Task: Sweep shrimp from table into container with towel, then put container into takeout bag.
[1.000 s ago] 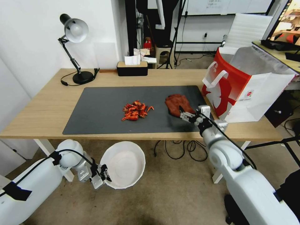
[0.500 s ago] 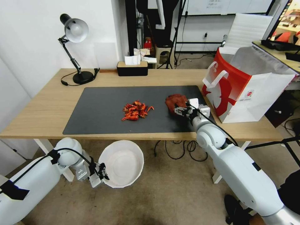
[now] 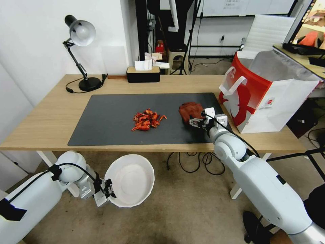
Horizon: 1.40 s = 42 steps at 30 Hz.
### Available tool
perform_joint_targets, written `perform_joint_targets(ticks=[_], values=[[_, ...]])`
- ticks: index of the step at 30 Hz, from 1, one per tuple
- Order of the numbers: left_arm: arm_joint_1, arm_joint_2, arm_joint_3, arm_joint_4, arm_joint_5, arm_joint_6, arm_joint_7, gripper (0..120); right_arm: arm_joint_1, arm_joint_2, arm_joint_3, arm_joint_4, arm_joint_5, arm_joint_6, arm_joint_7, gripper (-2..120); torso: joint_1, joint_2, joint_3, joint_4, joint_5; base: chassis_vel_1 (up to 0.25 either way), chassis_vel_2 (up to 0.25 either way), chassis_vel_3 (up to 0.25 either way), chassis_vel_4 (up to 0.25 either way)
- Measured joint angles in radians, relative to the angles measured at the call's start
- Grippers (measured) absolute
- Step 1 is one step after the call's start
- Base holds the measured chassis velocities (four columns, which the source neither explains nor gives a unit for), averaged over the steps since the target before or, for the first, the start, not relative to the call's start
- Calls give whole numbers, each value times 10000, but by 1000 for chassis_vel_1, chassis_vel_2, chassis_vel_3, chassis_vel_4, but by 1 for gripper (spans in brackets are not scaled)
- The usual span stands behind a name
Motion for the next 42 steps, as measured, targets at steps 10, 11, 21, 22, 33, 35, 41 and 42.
perform_joint_targets(ticks=[10, 11, 21, 22, 33, 35, 41, 42], values=[[-155, -55, 97, -2, -3, 10, -1, 0, 91, 61, -62, -306, 195, -89, 101, 100, 0, 0, 0, -1, 0, 0, 0, 0, 0], [-156, -55, 100, -3, -4, 10, -1, 0, 124, 80, -98, -345, 227, -90, 101, 100, -1, 0, 0, -1, 0, 0, 0, 0, 0], [-131, 24, 105, -93, -14, 9, -9, 0, 245, 372, -300, -656, 229, -124, 99, 100, 0, 0, 0, 0, -1, 0, 0, 0, 0], [-131, 24, 105, -93, -14, 9, -9, 0, 245, 372, -300, -656, 229, -124, 99, 100, 0, 0, 0, 0, -1, 0, 0, 0, 0], [-119, 76, 86, -190, -62, 9, -21, 0, 353, 435, -433, -798, 197, -134, 84, 100, 0, 0, 0, -1, -1, 0, 0, 0, 0], [-99, 67, 83, -204, -63, 9, -25, 0, 320, 435, -418, -798, 197, -87, 73, 96, 0, 0, 0, 0, 0, 0, 0, 0, 0], [-38, 68, 81, -250, -65, 9, -25, 0, 206, 414, -315, -749, 192, -23, 51, 82, 0, 0, 0, 2, -1, 0, 0, 0, 0], [-30, 80, 74, -267, -65, 9, -25, 0, 174, 410, -287, -732, 186, -17, 47, 79, -1, 0, 0, 2, 0, 0, 0, 0, 0]])
